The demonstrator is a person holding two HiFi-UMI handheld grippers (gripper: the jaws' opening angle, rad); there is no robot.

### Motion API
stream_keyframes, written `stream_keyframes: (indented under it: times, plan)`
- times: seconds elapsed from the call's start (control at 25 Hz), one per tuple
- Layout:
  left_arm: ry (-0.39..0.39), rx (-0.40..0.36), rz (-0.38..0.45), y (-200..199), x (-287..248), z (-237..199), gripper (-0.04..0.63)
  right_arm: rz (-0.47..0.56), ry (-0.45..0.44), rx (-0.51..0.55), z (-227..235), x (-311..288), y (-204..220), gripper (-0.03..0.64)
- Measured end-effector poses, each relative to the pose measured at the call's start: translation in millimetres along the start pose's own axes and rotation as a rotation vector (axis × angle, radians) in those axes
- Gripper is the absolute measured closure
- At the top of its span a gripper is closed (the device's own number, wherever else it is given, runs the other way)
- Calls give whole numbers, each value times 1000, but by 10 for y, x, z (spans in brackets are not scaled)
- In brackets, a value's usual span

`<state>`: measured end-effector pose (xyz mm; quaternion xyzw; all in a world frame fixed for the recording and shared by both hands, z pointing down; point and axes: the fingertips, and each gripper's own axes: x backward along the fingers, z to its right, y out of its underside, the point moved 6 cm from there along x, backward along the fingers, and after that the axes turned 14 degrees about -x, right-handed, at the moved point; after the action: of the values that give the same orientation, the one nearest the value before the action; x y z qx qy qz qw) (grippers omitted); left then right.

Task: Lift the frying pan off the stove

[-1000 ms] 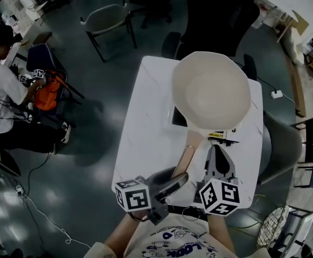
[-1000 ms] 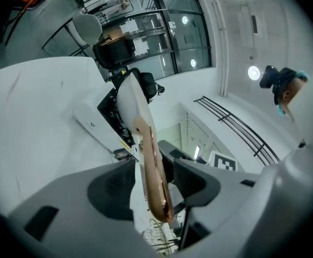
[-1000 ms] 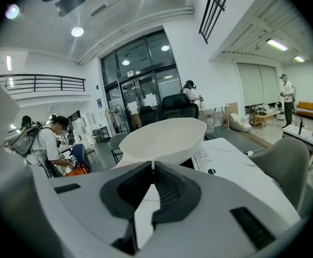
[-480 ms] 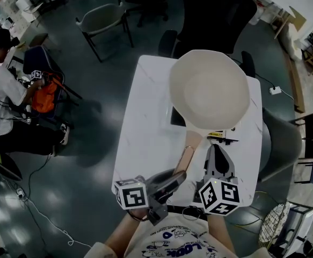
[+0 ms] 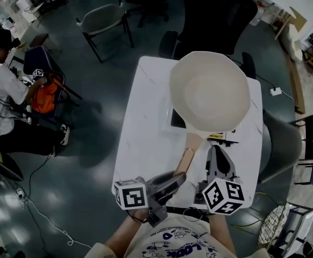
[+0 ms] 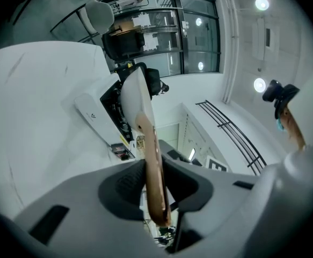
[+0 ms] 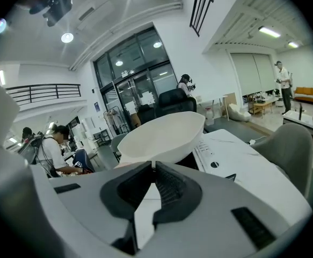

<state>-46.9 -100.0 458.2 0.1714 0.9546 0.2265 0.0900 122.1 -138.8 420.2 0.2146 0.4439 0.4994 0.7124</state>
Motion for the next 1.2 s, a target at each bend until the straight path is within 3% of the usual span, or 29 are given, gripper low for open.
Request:
stream_keyframes:
  times: [0.28, 0.68, 0.84, 1.2]
  plan:
    - [-7, -21, -16, -21, -8, 30, 477, -90, -150, -236, -46, -90, -11, 591]
    - [-31, -49, -28, -30, -2, 0, 477, -190, -286, -634, -22, -195, 71, 589]
    - [-21, -41, -27, -15, -4, 13, 477, -220, -307, -690, 13, -235, 88, 520]
    - [-15, -37, -34, -22, -19, 29, 477, -265, -323, -802, 24, -375, 150, 489]
